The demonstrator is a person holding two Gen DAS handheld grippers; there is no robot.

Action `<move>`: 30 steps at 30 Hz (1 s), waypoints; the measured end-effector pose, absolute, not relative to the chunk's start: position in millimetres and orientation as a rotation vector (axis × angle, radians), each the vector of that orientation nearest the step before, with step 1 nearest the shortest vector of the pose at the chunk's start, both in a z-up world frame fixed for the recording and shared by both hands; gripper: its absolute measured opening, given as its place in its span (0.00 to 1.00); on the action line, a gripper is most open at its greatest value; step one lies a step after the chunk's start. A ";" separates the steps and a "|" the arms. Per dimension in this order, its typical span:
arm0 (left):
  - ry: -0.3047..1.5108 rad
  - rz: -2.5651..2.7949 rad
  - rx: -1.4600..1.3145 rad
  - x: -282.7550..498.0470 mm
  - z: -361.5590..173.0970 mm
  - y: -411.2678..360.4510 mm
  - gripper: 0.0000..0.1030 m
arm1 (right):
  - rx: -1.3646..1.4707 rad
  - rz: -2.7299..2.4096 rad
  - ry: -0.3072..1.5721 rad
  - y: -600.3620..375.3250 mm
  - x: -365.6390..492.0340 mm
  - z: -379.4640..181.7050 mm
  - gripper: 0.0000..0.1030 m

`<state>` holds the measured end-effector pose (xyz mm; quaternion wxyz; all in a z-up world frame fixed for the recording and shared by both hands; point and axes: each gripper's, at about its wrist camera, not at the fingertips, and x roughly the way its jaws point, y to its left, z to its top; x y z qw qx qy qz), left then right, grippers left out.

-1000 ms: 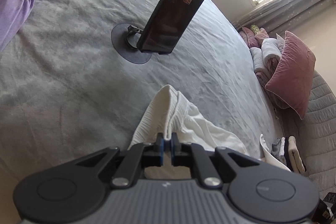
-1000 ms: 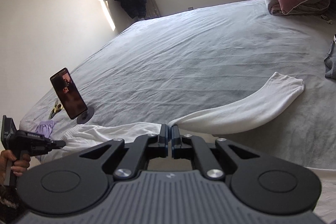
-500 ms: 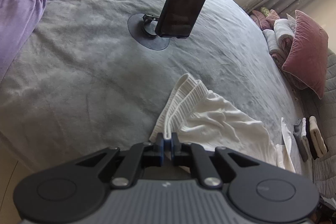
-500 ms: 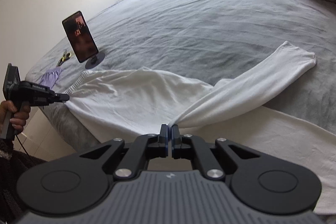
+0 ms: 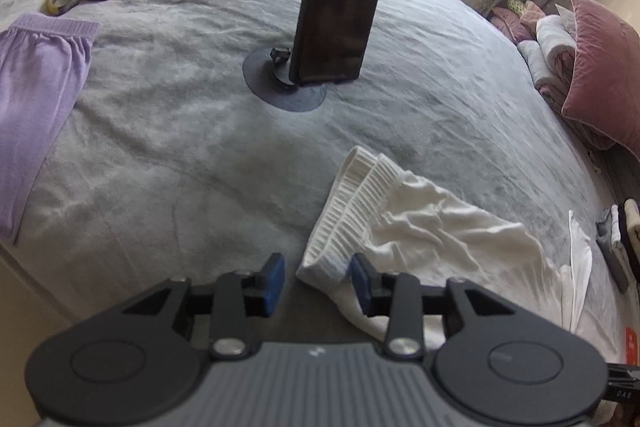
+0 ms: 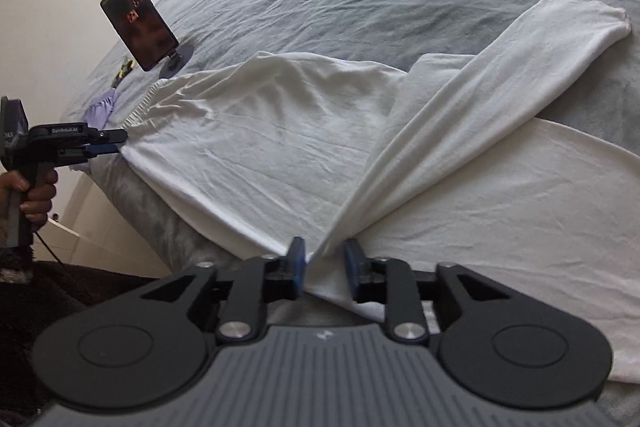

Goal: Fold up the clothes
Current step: 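Open both grippers and release the pants on the bed, then grasp the white pant leg cuff with the left gripper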

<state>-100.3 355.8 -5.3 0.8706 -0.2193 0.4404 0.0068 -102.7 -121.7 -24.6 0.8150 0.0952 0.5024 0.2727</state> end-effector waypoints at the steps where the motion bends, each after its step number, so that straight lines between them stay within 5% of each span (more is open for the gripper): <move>1: 0.904 0.021 -0.464 -100.4 -1.5 355.7 0.45 | 0.206 0.574 1.061 -124.7 -102.0 -21.5 0.43; 5: 0.845 0.009 -0.494 -98.6 11.2 350.2 0.56 | 0.219 0.529 1.019 -138.5 -96.8 -11.2 0.43; 30: 1.019 -0.554 -0.322 5.3 0.7 100.2 0.57 | 0.483 0.185 0.899 -265.5 -15.4 -3.0 0.43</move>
